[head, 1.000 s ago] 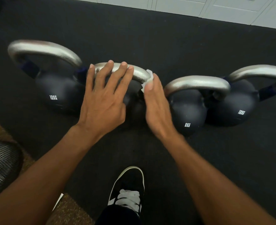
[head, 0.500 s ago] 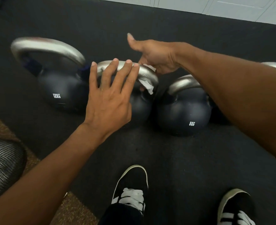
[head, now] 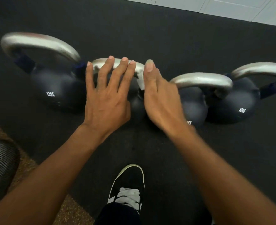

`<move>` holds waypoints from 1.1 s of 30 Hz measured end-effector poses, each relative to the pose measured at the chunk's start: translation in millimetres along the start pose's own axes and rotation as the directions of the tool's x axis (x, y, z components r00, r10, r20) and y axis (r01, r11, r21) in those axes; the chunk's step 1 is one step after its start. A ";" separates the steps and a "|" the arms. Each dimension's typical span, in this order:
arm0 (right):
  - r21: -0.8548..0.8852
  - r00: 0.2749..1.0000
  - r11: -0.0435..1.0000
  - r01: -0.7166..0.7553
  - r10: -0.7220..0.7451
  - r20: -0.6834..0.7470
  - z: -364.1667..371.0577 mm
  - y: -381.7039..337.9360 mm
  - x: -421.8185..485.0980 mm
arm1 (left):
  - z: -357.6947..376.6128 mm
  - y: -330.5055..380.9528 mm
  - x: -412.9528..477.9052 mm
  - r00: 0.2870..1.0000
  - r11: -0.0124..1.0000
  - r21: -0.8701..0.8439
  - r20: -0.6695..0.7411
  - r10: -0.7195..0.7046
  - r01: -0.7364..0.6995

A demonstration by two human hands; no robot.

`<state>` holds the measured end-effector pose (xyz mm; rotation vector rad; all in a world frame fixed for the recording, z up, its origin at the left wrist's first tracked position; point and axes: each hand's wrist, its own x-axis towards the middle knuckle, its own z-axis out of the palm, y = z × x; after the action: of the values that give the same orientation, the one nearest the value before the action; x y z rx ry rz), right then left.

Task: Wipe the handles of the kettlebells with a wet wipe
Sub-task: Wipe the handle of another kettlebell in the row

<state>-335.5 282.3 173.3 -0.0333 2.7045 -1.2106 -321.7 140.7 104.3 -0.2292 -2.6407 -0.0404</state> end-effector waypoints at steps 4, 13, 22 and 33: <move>0.445 0.973 0.874 -0.194 0.228 -0.025 34.7 -12.9 -20.3 | 3.8 -1.1 -1.2 1.000 1.000 0.003 -0.001 -0.006 0.006; 0.915 0.770 -0.032 -0.401 0.529 0.356 -6.7 -43.4 8.8 | 3.4 -1.6 1.2 1.000 1.000 0.008 -0.027 0.004 -0.004; 0.842 0.818 -0.370 -0.393 0.276 0.504 -10.4 -23.4 18.4 | 7.9 -4.6 1.0 0.997 1.000 0.004 -0.080 0.006 -0.006; 0.679 0.871 -0.670 -0.301 0.097 0.482 6.0 -9.4 -8.0 | 12.6 -7.5 -1.9 0.993 1.000 0.009 -0.114 0.009 -0.008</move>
<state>-327.1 272.4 177.6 0.7700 0.0145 -2.6309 -327.3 133.9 92.4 -0.2278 -2.5256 -0.0377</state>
